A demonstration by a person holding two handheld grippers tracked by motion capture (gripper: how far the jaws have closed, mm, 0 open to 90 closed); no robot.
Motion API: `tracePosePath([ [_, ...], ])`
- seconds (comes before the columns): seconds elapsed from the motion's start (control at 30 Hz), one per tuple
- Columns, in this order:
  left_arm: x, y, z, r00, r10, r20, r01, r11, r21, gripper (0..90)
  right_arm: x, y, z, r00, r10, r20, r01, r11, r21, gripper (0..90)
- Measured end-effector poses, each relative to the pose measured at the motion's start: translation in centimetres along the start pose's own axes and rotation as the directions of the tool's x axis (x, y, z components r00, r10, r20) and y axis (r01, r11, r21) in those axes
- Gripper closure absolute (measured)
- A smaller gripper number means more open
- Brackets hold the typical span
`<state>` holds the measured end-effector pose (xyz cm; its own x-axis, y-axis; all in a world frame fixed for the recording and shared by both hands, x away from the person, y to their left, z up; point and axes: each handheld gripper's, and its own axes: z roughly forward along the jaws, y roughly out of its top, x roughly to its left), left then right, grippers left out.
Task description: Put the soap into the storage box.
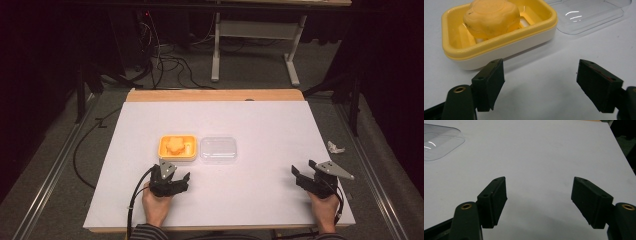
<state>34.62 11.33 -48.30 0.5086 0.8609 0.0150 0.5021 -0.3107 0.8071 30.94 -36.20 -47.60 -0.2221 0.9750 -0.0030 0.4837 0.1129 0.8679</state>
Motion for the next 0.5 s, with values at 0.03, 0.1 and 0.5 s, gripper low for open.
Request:
tracePosePath([
  [0.03,0.02,-0.02,-0.02,1.0000,-0.003,0.001,0.003,1.0000,-0.003,22.6,0.01,0.00,0.01,1.0000,0.001,0.000,-0.001,1.000,0.000,29.0],
  [0.1,0.11,-0.10,-0.12,0.9999,-0.011,-0.001,0.011,0.9998,-0.016,22.6,0.02,0.00,0.01,1.0000,0.000,0.000,0.000,1.000,0.001,29.0],
  [0.5,0.04,-0.21,-0.19,0.9999,-0.010,-0.004,0.010,0.9995,-0.029,22.7,0.00,0.01,0.05,1.0000,-0.006,0.000,0.006,1.000,0.002,29.0],
])
